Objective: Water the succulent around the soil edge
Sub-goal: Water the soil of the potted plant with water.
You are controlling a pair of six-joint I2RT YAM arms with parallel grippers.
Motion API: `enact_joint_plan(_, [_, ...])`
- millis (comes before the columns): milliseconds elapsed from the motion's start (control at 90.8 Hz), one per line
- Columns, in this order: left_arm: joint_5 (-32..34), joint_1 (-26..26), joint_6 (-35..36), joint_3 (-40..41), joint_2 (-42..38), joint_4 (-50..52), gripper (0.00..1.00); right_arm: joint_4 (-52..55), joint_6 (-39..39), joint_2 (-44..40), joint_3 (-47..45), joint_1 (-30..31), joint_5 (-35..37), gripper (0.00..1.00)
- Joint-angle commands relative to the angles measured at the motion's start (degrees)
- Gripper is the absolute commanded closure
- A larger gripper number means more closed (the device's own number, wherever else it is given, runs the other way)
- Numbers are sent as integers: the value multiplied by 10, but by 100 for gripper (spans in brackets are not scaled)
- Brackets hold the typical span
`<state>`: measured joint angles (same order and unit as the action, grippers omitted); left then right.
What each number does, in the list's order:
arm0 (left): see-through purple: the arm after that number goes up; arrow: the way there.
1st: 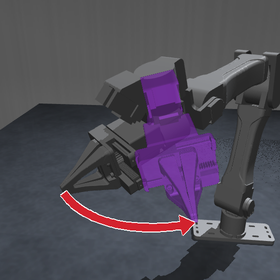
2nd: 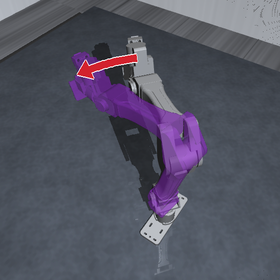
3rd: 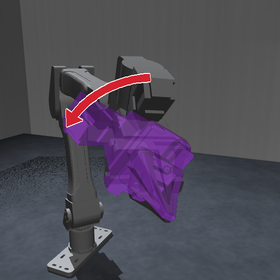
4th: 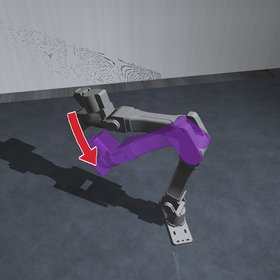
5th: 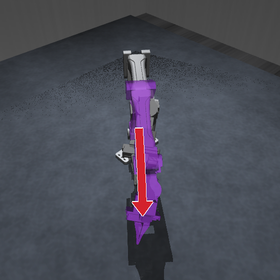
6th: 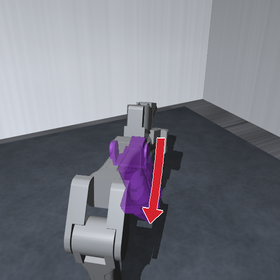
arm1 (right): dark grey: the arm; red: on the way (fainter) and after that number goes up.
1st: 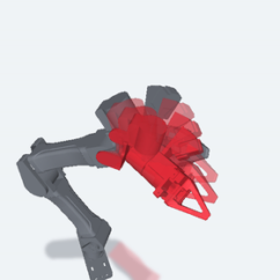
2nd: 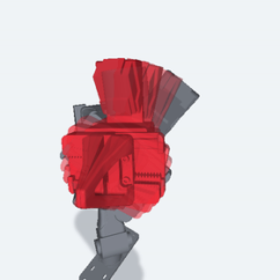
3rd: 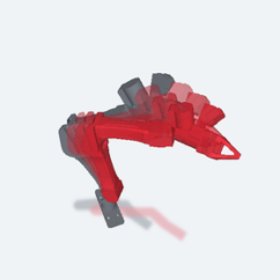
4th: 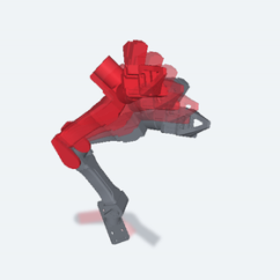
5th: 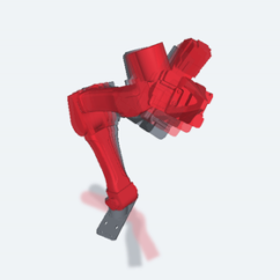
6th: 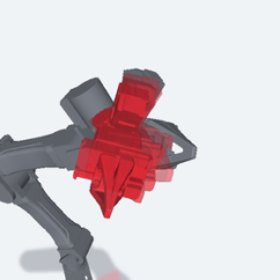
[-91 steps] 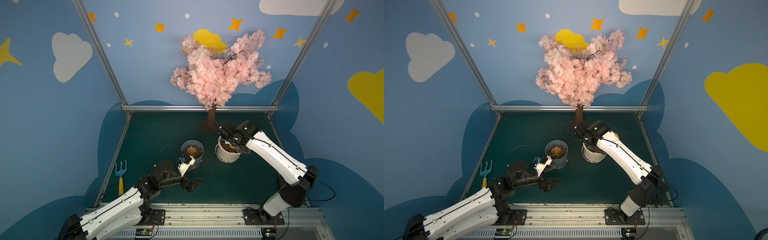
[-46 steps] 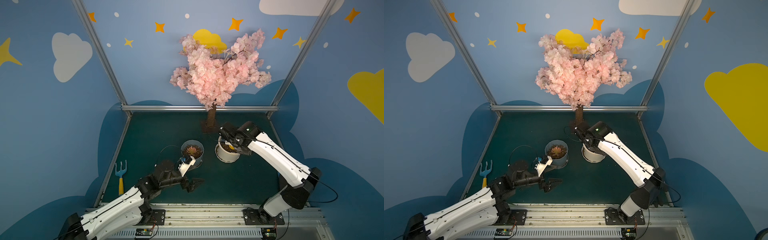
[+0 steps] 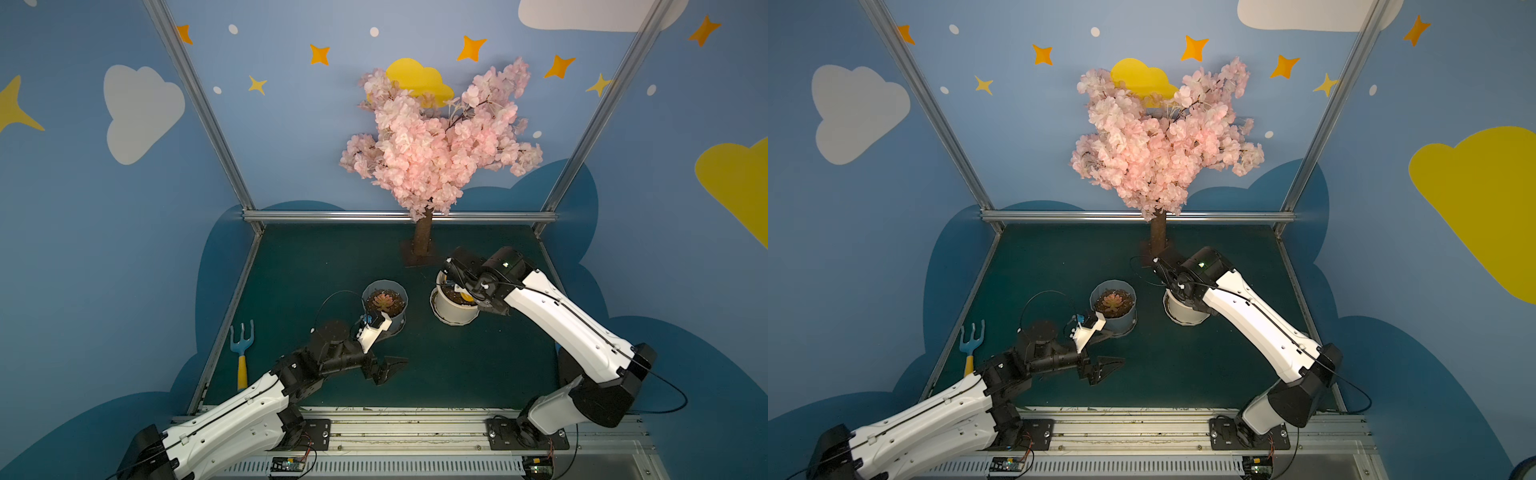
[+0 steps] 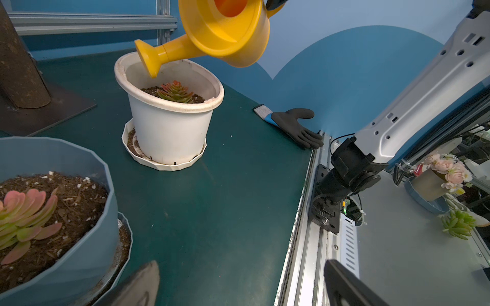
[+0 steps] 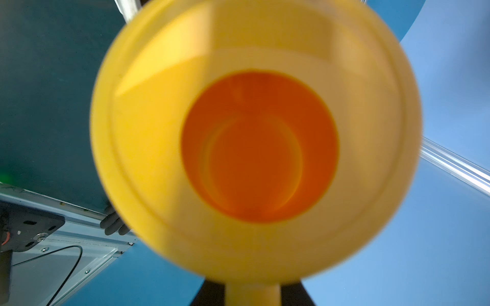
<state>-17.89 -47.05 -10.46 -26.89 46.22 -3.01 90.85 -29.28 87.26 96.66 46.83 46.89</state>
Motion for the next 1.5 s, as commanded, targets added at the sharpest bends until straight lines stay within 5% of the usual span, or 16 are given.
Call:
enact_joint_plan(0, [7,-1,8,-19,-3,-1,0,15,13,-15,-8,6,0,100])
enact_joint_plan(1487, [13,-1,17,-28,16,3,0,46,22,-99,-73,7,-30,100])
